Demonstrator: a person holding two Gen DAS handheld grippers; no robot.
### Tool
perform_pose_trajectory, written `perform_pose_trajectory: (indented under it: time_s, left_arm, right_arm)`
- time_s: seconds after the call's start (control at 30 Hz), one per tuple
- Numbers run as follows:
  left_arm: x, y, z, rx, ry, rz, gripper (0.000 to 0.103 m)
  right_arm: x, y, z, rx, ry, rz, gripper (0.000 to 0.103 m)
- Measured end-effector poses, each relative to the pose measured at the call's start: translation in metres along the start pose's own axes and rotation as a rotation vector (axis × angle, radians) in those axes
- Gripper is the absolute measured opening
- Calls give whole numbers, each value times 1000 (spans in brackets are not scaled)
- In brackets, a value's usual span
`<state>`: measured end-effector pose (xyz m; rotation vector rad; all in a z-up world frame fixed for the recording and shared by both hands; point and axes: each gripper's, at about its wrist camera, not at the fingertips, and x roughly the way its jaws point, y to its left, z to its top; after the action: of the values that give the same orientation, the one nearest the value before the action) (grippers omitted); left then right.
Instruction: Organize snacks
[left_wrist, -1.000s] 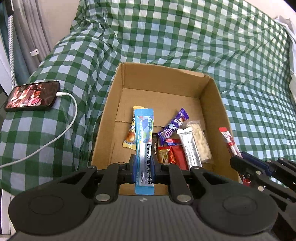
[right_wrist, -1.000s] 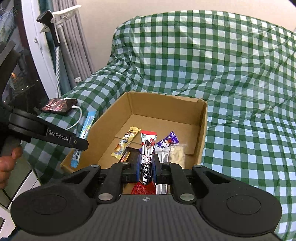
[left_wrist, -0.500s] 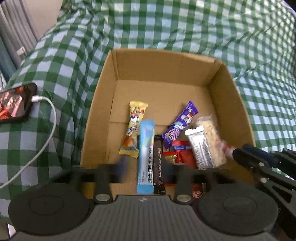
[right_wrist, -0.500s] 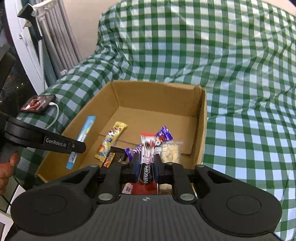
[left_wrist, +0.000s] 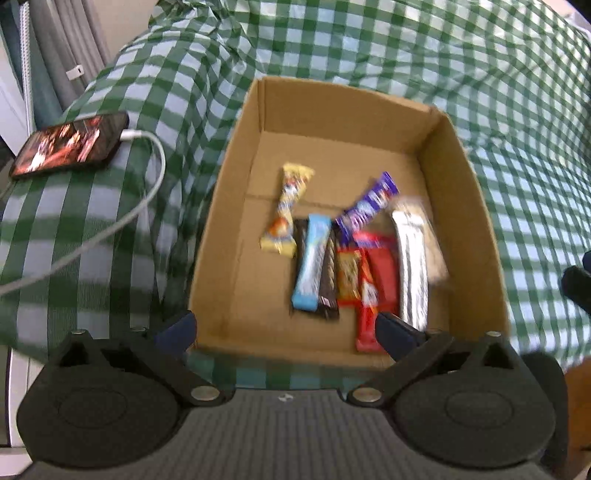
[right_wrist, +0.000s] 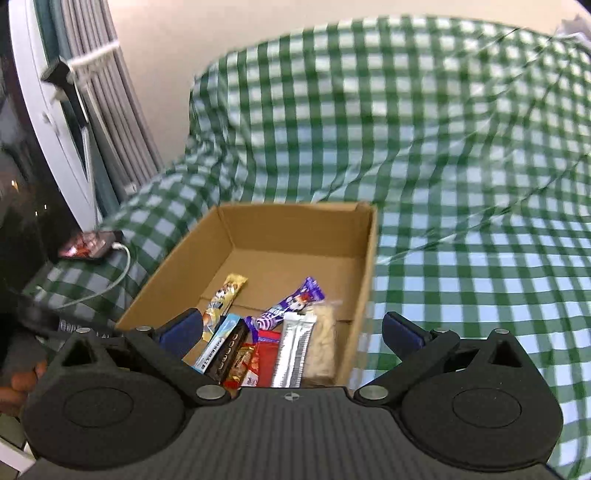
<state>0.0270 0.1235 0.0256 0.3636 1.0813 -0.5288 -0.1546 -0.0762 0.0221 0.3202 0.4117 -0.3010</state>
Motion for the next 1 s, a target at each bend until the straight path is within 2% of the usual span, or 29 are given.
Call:
perform_pose_trajectory:
  time_s: [0.1, 0.2, 0.3, 0.37, 0.4, 0.43, 0.47, 0.57, 0.6, 0.8, 1.0]
  left_arm:
    - [-13, -7, -20, 19, -3, -17, 103]
    - [-19, -17, -31, 55, 7, -16, 103]
    - [-32, -27, -36, 81, -12, -9, 103]
    - [-44, -33, -38, 85, -41, -7, 103]
    - [-49, -37, -39, 86, -53, -7, 103]
    - [-53, -39, -40, 88, -58, -9, 103]
    - [-55, -41, -40, 92, -60, -11, 103]
    - [-62, -49, -45, 97, -57, -15, 103]
    - [-64, -52, -46, 100, -57, -17, 103]
    - [-74, -57, -54, 109, -64, -18, 103]
    - [-85, -55, -55, 98, -87, -17, 103]
  right_arm:
    - [-29, -30, -13, 25, -5, -20, 102]
    - [-47, -71, -48, 122, 48, -122, 102]
    - [-60, -103, -97, 359, 87, -158, 102]
    - [-64, -118, -127, 533, 95, -135, 102]
    - [-72, -121, -136, 566, 26, -94, 102]
    - [-76, -126, -141, 598, 11, -91, 102]
    - [-75, -128, -142, 591, 22, -83, 102]
    - [-66, -124, -142, 420, 69, -55, 103]
    - [-64, -126, -143, 408, 67, -39, 103]
    - [-67, -169, -157, 548, -15, 134, 103]
    - [-67, -180, -154, 592, -38, 166, 103]
